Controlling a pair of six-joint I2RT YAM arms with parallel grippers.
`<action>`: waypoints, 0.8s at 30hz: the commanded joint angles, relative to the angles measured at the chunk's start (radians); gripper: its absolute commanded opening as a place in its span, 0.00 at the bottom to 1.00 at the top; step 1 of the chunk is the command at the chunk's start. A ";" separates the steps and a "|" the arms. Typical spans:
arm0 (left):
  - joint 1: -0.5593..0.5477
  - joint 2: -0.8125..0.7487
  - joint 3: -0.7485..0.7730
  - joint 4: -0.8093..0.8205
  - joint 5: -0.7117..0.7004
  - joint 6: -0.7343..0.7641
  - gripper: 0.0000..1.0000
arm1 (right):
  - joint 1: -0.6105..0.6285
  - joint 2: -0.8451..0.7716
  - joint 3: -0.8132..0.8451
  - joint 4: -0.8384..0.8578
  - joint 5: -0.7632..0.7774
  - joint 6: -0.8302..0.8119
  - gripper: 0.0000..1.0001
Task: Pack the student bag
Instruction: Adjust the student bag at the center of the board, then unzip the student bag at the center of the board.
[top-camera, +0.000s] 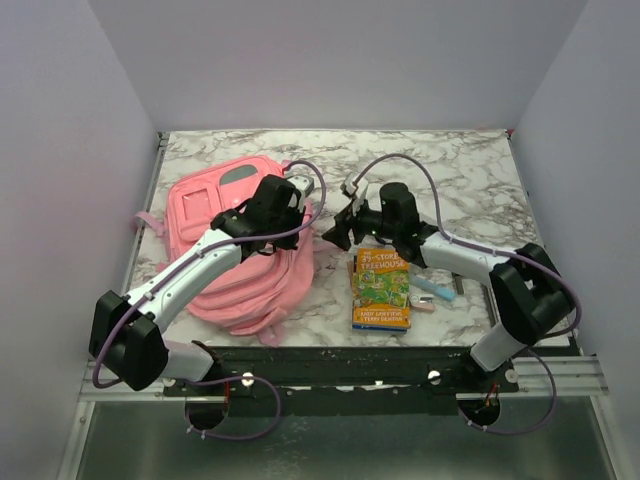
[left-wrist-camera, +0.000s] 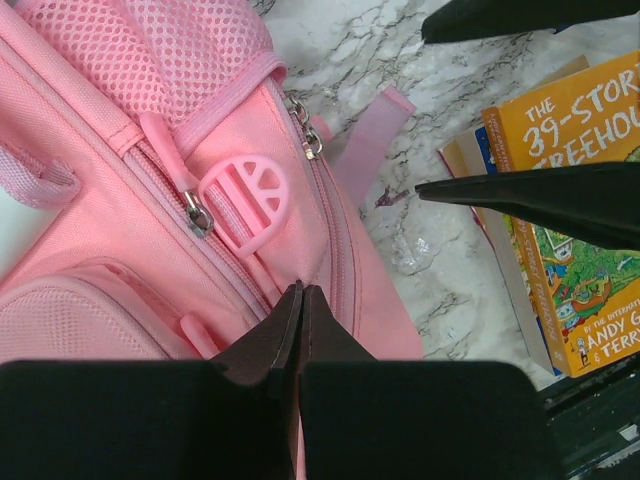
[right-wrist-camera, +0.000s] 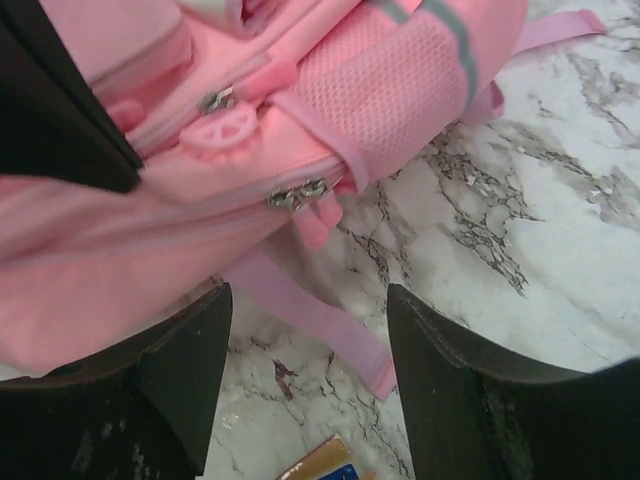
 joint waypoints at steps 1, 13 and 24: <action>0.002 -0.050 0.000 0.057 -0.018 0.029 0.00 | -0.007 0.060 -0.048 0.172 -0.193 -0.234 0.64; 0.003 -0.056 -0.004 0.066 -0.007 0.045 0.00 | -0.013 0.201 -0.006 0.304 -0.325 -0.334 0.53; 0.003 -0.044 -0.003 0.069 0.031 0.052 0.00 | -0.013 0.286 0.050 0.331 -0.336 -0.407 0.47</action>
